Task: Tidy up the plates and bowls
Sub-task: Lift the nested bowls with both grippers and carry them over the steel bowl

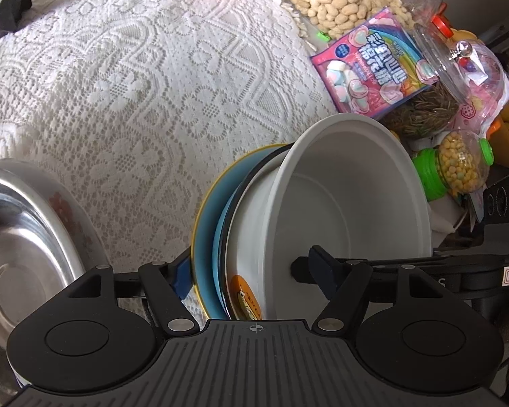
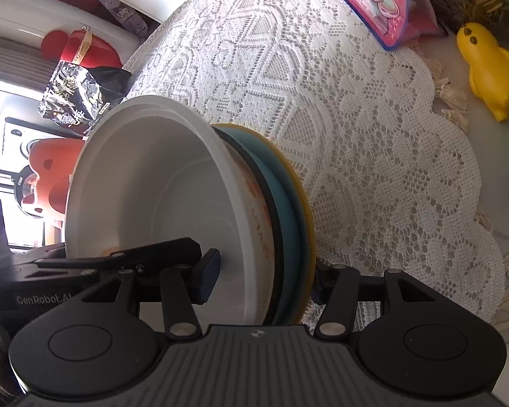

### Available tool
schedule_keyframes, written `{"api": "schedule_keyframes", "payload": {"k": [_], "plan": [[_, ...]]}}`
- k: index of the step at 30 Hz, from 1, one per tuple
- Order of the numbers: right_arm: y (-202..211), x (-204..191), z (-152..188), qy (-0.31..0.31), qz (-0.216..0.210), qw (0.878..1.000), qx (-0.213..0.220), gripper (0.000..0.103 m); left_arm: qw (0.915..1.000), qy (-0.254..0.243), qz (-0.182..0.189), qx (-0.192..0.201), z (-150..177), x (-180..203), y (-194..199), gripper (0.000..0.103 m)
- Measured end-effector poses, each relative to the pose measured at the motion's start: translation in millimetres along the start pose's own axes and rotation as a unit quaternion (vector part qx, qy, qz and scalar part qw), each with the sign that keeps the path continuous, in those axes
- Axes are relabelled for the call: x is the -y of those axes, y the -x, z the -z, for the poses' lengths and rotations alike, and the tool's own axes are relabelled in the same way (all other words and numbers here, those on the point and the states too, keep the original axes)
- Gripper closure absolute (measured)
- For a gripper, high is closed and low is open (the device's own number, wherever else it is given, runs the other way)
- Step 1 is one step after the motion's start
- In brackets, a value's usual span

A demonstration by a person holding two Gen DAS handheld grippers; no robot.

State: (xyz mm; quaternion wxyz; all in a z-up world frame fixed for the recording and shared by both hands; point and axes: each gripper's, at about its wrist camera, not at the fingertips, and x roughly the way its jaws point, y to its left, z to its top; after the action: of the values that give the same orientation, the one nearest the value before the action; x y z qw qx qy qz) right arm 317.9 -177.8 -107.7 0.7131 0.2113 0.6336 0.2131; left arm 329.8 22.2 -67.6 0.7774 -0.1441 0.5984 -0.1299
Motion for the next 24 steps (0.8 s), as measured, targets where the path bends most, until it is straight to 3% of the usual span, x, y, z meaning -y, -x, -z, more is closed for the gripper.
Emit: {"api": "schedule_keyframes", "payload": {"k": [17, 24], "plan": [[2, -5, -1, -0.007, 0.005, 1.000, -0.015, 0.050, 0.9998, 0.018, 0.003, -0.011, 2, 1, 6, 0.029], [19, -22, 2, 0.007, 0.010, 1.000, -0.001, 0.050, 0.9998, 0.009, 0.013, 0.008, 4, 2, 32, 0.029]]}}
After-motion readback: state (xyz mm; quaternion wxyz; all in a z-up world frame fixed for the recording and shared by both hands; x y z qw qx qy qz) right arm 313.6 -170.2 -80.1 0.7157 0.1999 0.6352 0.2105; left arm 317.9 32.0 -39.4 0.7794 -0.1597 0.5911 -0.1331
